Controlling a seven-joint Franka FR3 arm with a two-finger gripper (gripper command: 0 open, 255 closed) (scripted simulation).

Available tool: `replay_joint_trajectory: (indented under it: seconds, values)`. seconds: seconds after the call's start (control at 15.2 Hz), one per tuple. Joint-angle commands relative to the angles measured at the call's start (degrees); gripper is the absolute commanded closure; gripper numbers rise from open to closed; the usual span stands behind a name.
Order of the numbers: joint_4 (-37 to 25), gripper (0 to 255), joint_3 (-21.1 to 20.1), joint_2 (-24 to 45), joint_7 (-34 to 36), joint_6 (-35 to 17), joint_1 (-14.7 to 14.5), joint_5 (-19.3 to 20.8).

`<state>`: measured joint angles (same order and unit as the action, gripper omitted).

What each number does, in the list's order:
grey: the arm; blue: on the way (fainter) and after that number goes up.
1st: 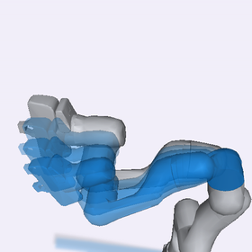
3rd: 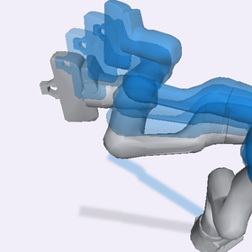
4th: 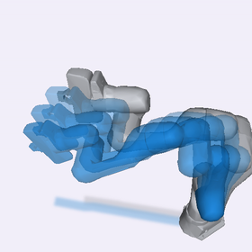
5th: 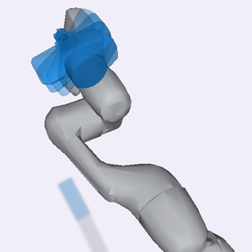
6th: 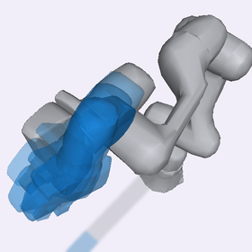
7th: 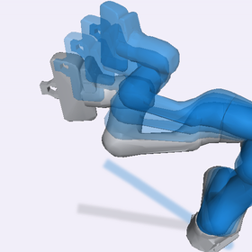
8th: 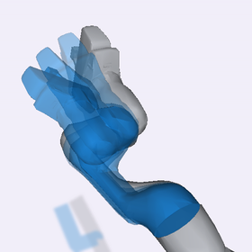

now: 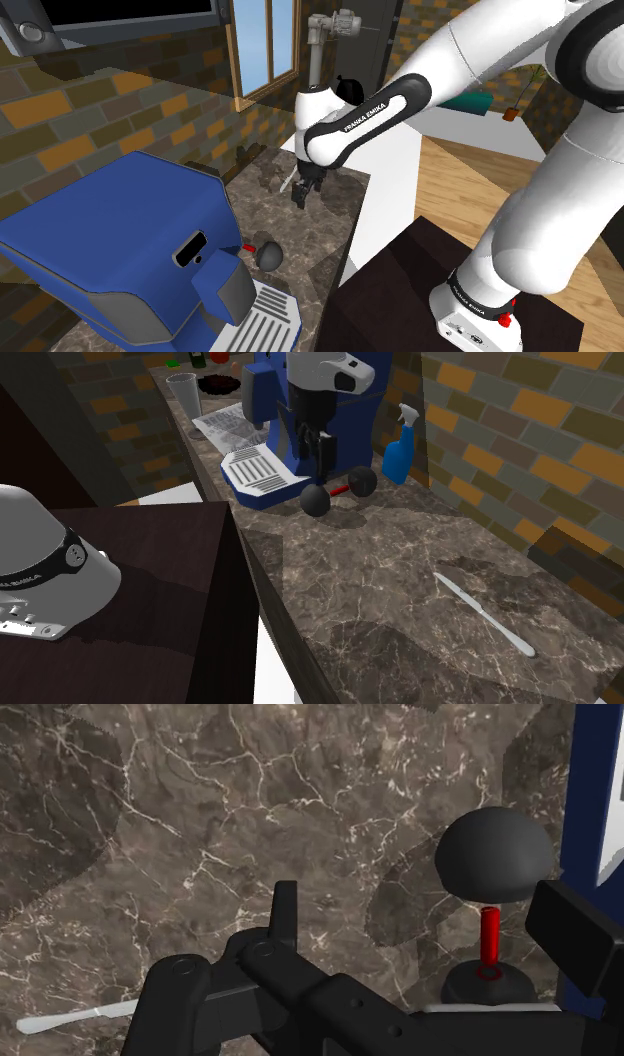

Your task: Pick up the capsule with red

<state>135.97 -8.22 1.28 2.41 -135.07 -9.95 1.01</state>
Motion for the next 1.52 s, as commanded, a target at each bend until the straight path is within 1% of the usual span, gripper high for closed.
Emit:
replay_joint_trajectory:
  seconds: [0.0,0.26,0.59,0.92,1.19,1.45]
  values:
    - [-2.3,0,-0.6,4.1,0.7,-2.1,-0.7,0.5]
    - [-7.4,0,-1.5,12.5,2.1,-5.5,-2.3,2.1]
    - [-15.2,0,-1.8,22.7,3.7,-8.4,-4.9,4.2]
    - [-24.5,0,-1.8,32.9,4.8,-9.7,-7.9,6.0]
    - [-33.2,0,-1.8,41.1,5.1,-9.6,-10.4,7.0]
    - [-34.6,0,-1.4,43.7,5.2,-10.8,-10.8,7.4]
